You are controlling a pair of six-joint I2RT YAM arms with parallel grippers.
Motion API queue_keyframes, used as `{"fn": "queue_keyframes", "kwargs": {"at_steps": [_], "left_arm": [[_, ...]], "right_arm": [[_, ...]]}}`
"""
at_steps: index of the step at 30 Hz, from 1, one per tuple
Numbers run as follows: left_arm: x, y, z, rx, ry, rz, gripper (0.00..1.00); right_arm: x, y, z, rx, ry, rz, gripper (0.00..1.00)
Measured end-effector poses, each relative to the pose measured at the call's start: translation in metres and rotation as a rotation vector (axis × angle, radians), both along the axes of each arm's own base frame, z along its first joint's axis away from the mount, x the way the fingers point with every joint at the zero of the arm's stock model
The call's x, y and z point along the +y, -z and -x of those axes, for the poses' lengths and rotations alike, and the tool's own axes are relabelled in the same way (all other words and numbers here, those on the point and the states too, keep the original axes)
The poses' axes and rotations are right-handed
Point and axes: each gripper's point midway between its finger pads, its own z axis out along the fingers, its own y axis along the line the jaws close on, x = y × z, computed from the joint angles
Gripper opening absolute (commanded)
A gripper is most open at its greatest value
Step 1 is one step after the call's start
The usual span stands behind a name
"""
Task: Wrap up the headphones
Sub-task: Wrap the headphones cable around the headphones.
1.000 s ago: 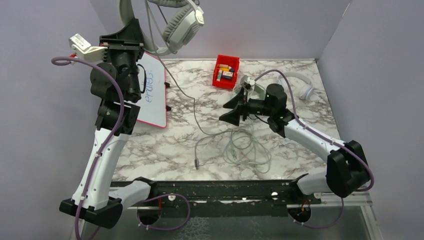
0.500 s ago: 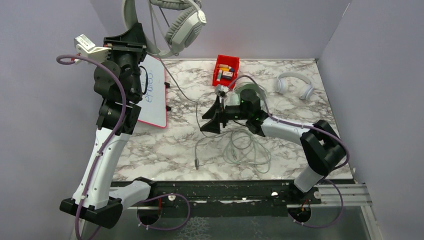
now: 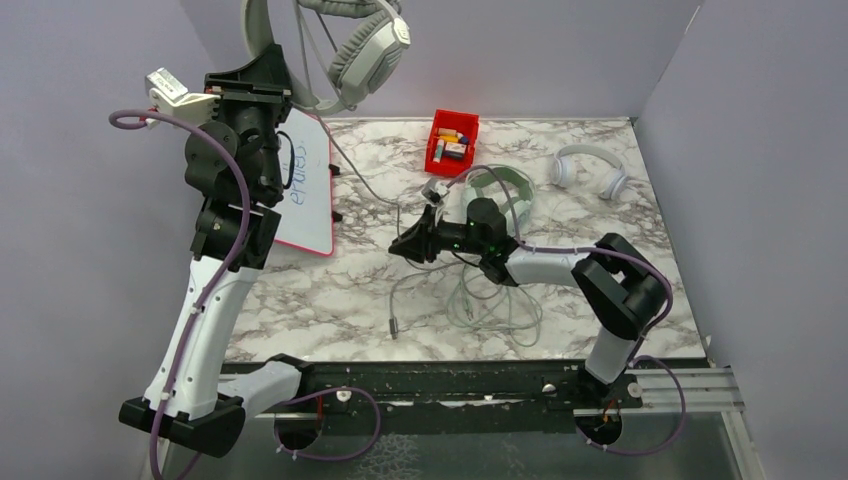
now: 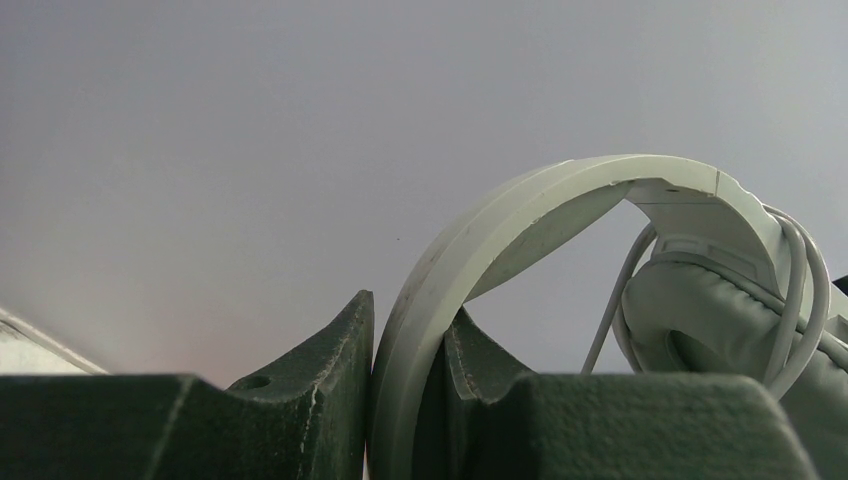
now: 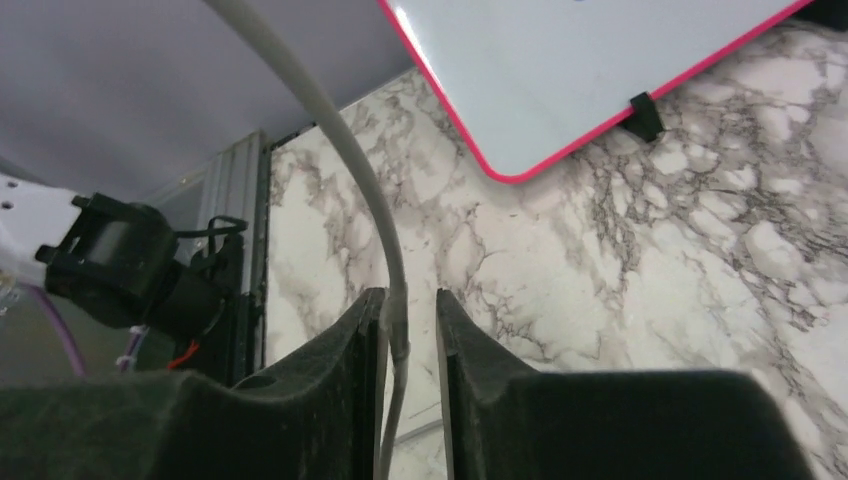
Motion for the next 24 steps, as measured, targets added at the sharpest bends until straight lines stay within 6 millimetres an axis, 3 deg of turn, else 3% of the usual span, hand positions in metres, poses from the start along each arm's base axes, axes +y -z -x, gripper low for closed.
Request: {"fn": "queue_keyframes", "kwargs": {"at_steps": [4,10,19,24], "left_arm": [[0.000,-0.001,0.001,-0.001,0.000,0.000,0.00],[0.001,0.003,0.001,0.023,-0.007,-0.025,0.00],[0.000,0.006,-0.001,0.038,-0.008,-0.040,0.00],[-0.004,0.010,-0.005,0.050,0.007,-0.049,0.00]], "right_arm": [[-0.009,0.012,-0.009,-0.001,0.081,0.012,0.01],[-0.038,0.033,0.003,0.016,0.141,0.044,0.00],[-0.083,0.005,0.027,-0.042,0.210,0.016,0.00],[-0.097,-0.003,0.034,-0.079,0.211,0.023,0.00]]}}
